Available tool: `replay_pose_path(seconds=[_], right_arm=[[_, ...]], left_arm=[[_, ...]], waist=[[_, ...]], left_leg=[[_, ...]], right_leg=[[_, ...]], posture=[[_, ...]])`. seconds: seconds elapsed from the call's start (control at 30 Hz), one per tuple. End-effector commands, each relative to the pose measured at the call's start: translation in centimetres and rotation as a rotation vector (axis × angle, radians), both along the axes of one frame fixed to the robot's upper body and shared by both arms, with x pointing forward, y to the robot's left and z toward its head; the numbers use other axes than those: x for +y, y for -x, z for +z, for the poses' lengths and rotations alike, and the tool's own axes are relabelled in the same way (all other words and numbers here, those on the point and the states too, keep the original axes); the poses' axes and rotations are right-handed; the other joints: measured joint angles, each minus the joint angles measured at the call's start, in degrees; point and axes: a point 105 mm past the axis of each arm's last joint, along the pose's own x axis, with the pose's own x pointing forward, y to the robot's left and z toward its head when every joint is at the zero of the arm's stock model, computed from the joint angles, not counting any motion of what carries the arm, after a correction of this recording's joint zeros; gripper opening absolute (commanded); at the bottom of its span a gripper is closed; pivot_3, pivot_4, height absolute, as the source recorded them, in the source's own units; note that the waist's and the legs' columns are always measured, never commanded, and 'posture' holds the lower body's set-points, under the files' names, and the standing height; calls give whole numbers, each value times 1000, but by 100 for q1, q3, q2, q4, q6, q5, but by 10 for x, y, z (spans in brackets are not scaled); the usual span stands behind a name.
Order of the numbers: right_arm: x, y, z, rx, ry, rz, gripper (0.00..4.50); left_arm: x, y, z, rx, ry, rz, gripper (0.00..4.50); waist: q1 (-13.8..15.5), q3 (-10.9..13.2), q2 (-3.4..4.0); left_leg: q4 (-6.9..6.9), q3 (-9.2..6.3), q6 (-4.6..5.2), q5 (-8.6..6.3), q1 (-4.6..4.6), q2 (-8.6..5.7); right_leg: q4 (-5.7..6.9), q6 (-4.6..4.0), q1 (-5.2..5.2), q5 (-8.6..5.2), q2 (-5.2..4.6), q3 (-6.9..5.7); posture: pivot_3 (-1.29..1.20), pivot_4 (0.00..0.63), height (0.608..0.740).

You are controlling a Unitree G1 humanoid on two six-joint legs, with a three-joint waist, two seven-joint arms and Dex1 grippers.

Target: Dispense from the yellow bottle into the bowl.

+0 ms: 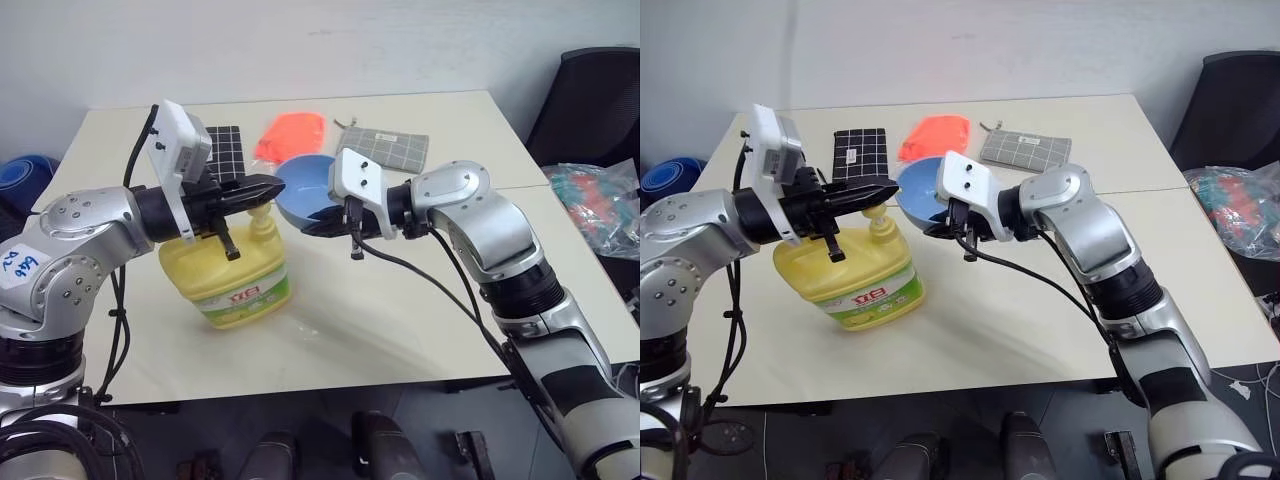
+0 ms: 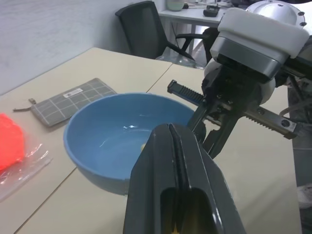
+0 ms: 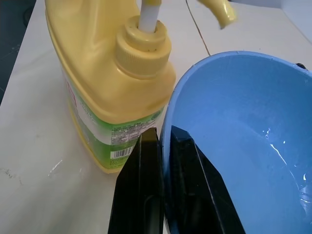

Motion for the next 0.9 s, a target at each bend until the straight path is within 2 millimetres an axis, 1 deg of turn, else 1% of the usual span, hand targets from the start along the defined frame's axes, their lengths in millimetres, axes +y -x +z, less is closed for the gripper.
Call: replay_pose_path(seconds=[0.03,0.2,0.43,0.63,0.8,0.9], right_arm=[[9,8,17,-61,-21,52,0],[12,8,18,-66,-17,63,0],[18,6,20,-74,-17,87,0],[23,8,21,-75,-13,116,0],[26,10,20,-66,-9,137,0],[27,11,20,-64,-8,139,0]], left_arm=[[1,-6,-17,63,-52,41,18],[3,-7,-23,104,-43,50,18],[10,-6,-40,205,-33,75,18],[11,-6,-51,257,-2,82,18],[10,-4,-72,346,12,79,18],[11,-4,-81,387,8,86,18]], waist=[[1,0,0],[1,-1,-1],[-11,-2,0],[-8,-10,4],[-7,-40,16],[-3,-42,15]], left_leg=[[1,0,0,0,0,0],[7,0,0,0,2,-1],[6,0,0,0,7,-1],[7,0,0,0,10,-2],[4,-1,0,0,19,-3],[-6,1,-1,0,44,-4]], right_leg=[[1,0,0,0,0,0],[6,0,3,0,-1,1],[10,0,3,0,0,4],[11,0,6,0,0,4],[10,0,14,0,-2,4],[5,0,30,0,-3,6]], posture=[[0,150,740],[0,150,740],[0,150,740],[0,150,740],[0,150,740],[0,150,740]])
